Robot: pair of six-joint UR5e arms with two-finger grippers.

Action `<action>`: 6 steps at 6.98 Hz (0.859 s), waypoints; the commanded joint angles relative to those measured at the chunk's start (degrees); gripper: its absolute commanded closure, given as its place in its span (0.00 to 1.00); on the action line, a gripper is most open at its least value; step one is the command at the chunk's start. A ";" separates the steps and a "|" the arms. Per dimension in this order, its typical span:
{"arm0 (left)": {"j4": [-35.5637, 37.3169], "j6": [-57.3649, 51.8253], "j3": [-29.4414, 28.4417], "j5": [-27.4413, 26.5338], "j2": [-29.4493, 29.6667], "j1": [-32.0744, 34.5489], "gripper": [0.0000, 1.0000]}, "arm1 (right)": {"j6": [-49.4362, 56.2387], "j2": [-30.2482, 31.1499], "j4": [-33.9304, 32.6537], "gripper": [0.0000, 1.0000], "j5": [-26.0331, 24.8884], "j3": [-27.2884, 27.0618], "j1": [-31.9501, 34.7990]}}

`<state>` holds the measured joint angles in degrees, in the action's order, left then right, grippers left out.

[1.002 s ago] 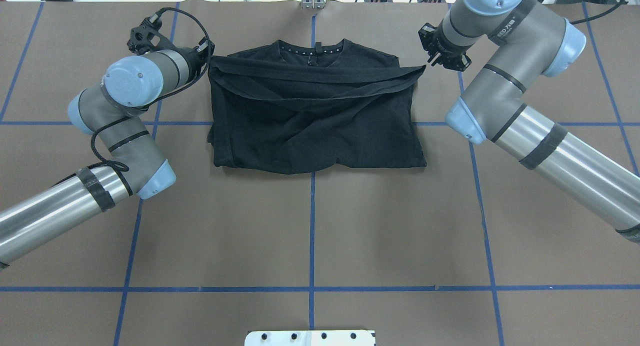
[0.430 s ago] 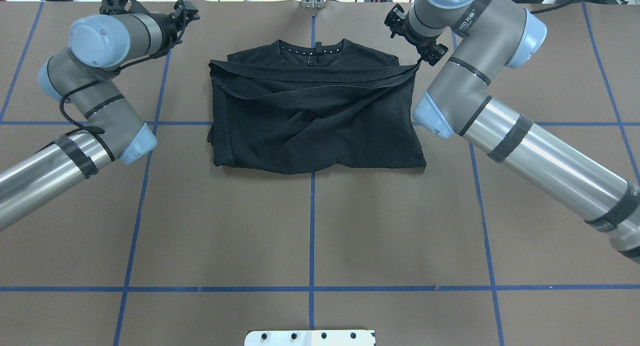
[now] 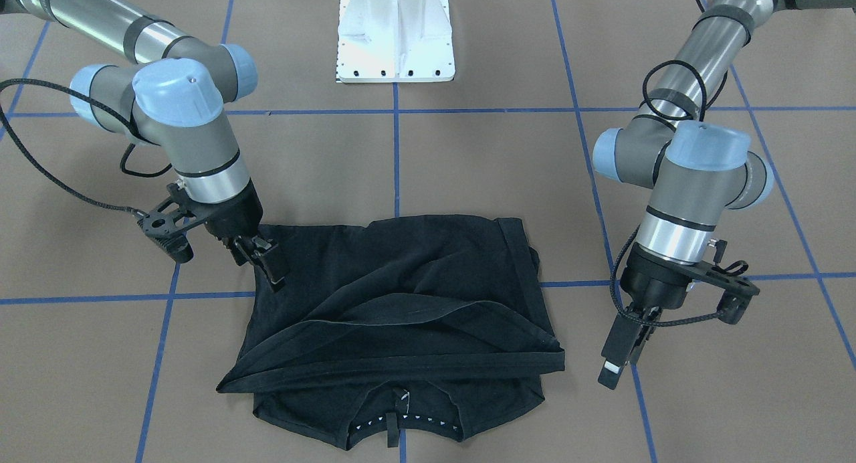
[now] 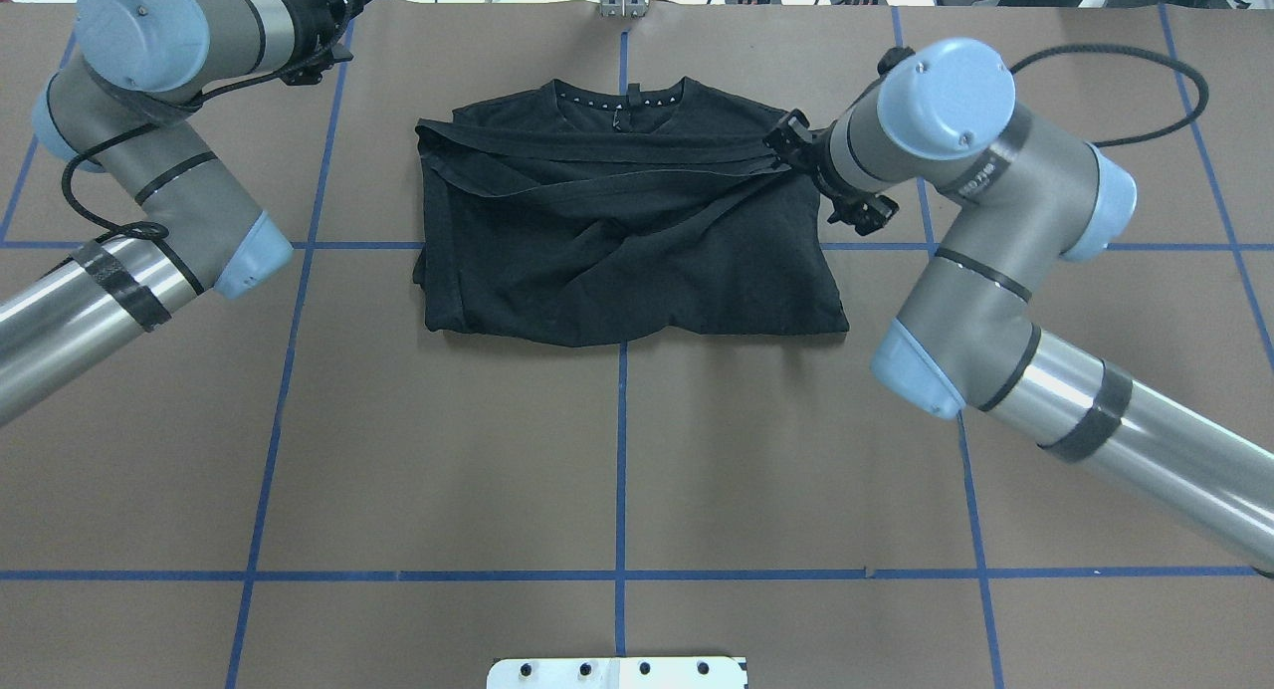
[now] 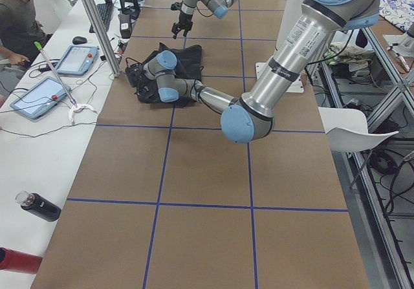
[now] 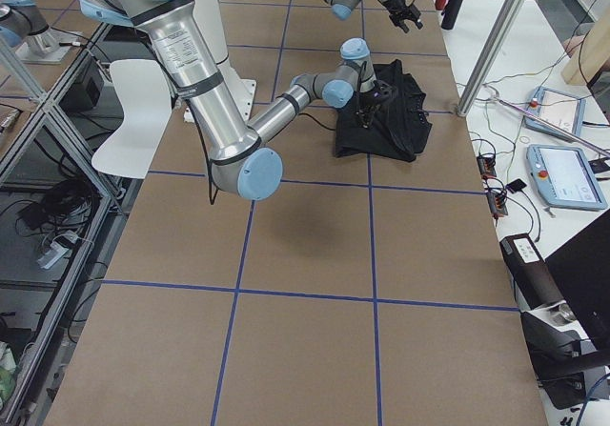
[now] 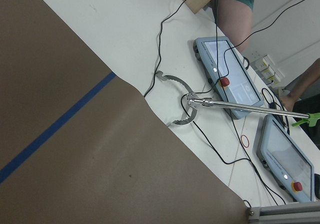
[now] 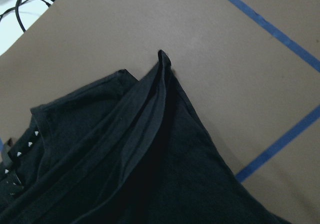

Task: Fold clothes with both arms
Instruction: 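Move the right gripper to the folded shirt's side edge while left withdraws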

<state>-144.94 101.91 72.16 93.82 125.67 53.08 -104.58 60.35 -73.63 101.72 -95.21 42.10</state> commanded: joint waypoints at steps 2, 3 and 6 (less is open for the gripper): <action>0.09 -0.13 2.01 0.05 -1.30 0.10 0.00 | -5.45 9.42 11.11 0.08 -0.99 -3.50 -4.03; 0.53 -0.04 2.80 -0.12 -1.30 -0.08 0.00 | -5.46 10.13 11.14 0.08 -0.99 -3.32 -4.21; 0.53 -0.13 3.68 -0.56 -1.48 -0.08 0.00 | -5.46 12.42 11.23 0.11 -3.63 -2.88 -8.51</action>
<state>-144.42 101.78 75.41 93.44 124.24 52.97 -109.97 72.39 -62.45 98.80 -98.20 34.95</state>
